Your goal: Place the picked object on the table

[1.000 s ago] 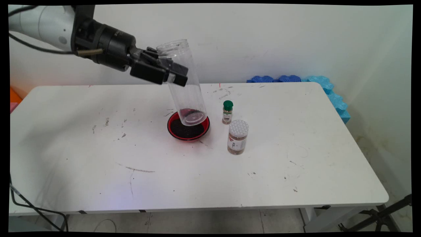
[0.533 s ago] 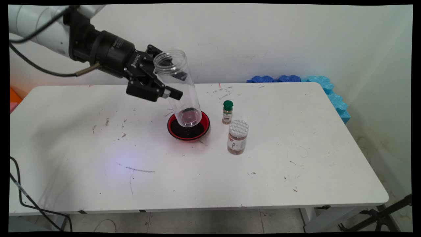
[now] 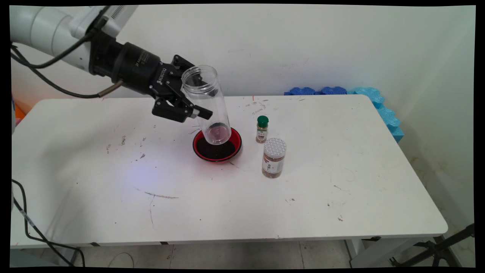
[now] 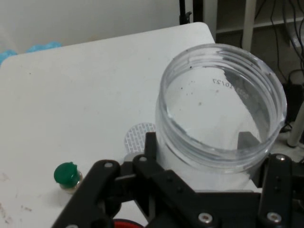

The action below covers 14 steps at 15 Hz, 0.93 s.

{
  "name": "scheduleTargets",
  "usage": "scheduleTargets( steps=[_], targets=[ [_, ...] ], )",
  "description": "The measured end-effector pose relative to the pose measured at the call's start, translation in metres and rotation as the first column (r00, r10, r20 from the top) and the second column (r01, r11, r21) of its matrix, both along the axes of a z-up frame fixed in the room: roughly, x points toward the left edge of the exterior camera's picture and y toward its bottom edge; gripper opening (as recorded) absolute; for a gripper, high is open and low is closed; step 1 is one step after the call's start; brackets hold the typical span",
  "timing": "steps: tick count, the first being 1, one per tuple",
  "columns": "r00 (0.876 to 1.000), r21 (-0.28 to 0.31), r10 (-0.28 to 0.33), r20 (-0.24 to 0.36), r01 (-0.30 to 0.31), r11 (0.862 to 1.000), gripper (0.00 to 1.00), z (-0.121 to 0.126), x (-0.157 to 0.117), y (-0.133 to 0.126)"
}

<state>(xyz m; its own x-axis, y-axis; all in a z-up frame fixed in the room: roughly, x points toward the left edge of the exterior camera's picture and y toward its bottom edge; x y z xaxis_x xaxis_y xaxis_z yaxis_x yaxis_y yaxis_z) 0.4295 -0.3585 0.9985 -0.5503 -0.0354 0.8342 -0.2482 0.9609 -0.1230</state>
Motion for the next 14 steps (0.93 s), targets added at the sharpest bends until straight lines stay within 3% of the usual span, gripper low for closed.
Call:
scheduleTargets(
  steps=[9, 14],
  targets=[
    [0.997, 0.047, 0.072, -0.009, -0.071, 0.996, 0.00, -0.007, -0.005, -0.004],
    [0.995, 0.084, 0.103, -0.019, -0.101, 0.991, 0.00, -0.022, -0.007, 0.001]
  ],
)
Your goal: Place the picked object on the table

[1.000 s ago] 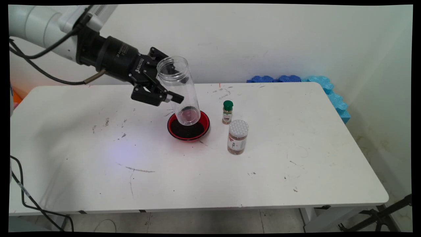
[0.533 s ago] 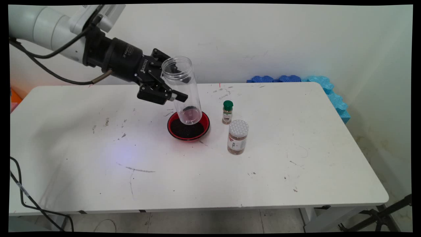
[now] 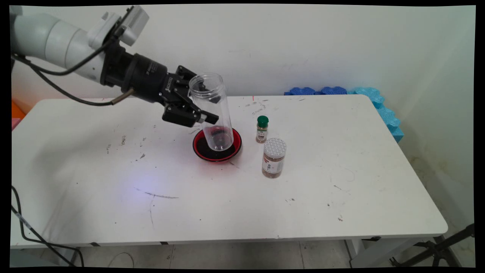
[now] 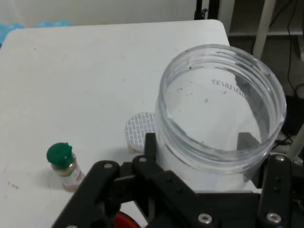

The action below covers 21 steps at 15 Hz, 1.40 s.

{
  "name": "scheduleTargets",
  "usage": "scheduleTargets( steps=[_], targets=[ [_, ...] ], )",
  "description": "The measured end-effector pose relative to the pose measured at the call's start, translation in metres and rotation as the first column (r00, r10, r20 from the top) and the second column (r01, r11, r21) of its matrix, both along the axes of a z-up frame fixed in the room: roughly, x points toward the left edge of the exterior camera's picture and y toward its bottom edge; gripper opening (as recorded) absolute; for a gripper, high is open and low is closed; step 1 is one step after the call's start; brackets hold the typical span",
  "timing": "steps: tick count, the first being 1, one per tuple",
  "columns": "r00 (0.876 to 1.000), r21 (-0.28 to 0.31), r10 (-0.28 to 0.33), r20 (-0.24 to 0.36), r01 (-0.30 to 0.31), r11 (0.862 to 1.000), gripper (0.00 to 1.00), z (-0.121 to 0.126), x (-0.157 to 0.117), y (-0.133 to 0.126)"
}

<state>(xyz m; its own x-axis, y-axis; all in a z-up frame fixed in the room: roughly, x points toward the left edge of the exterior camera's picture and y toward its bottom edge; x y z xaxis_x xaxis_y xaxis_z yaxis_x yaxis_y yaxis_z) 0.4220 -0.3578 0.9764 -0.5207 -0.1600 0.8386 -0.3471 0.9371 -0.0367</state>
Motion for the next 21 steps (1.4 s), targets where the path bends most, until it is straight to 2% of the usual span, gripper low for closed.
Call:
scheduleTargets(
  steps=[8, 21],
  targets=[
    [0.998, 0.045, 0.061, -0.022, -0.060, 0.997, 0.00, -0.046, -0.006, 0.006],
    [0.996, 0.086, 0.088, 0.004, -0.088, 0.992, 0.00, -0.125, -0.024, 0.016]
  ],
)
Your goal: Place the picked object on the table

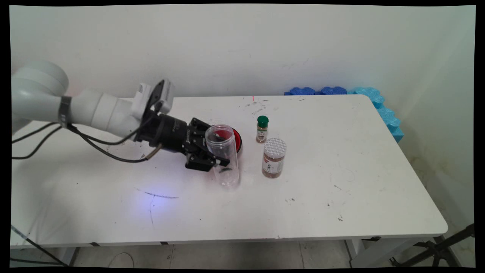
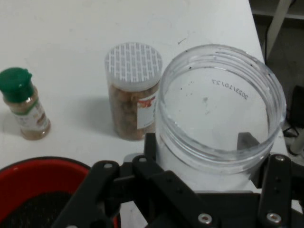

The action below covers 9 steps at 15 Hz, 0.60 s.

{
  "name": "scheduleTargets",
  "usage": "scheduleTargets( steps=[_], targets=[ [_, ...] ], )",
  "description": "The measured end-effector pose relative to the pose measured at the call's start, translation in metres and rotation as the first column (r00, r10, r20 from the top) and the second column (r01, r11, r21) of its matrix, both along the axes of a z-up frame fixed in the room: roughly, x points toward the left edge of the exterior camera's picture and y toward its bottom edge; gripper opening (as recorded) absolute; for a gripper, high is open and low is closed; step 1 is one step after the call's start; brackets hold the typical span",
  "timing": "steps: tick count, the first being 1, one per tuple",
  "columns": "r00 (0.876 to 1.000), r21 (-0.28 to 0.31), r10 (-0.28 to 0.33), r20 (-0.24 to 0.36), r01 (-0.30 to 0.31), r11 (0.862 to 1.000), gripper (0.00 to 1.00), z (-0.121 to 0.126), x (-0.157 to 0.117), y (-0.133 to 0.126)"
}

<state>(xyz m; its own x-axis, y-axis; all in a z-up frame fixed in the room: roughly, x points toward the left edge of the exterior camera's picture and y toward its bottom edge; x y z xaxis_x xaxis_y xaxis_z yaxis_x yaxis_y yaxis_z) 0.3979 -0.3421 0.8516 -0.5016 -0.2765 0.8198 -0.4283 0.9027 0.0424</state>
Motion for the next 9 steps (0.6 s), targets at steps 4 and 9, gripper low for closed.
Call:
scheduleTargets(
  steps=[4, 9],
  targets=[
    [1.000, 0.010, 0.018, 0.004, -0.018, 1.000, 0.00, -0.017, -0.004, -0.002],
    [1.000, 0.012, 0.029, 0.007, -0.029, 1.000, 0.00, -0.033, -0.008, -0.002]
  ],
)
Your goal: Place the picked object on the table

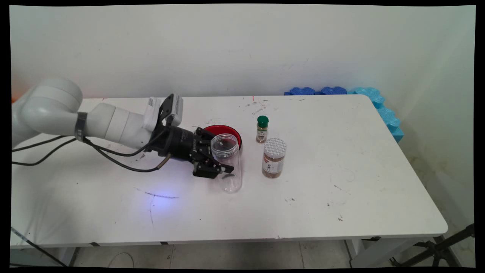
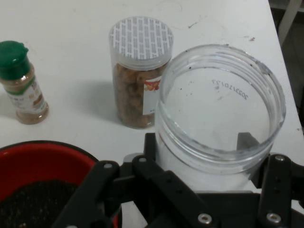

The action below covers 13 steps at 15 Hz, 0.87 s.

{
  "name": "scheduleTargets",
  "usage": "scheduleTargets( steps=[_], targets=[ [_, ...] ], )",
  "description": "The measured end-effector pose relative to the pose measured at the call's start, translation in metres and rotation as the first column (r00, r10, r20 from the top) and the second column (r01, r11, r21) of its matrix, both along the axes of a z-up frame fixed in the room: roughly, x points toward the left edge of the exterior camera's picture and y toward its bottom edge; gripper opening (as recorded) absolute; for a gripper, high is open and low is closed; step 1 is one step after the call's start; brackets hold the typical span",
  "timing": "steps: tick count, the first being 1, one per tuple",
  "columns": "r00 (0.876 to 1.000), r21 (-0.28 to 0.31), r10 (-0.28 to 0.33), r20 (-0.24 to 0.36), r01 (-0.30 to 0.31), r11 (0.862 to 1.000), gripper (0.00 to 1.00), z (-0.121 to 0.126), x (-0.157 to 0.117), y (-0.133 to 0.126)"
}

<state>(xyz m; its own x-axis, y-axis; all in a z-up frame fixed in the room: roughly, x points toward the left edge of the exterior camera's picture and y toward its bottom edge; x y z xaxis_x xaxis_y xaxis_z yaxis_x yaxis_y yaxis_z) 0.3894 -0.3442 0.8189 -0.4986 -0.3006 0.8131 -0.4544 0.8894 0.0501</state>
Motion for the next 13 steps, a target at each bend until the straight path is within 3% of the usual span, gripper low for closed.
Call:
scheduleTargets(
  steps=[10, 11, 13],
  targets=[
    [1.000, 0.006, 0.022, 0.000, -0.022, 1.000, 0.00, -0.015, -0.003, -0.001],
    [1.000, 0.006, 0.026, -0.002, -0.026, 1.000, 1.00, -0.016, -0.003, -0.002],
    [0.999, 0.009, 0.033, -0.007, -0.033, 0.999, 1.00, -0.016, -0.003, -0.002]
  ],
)
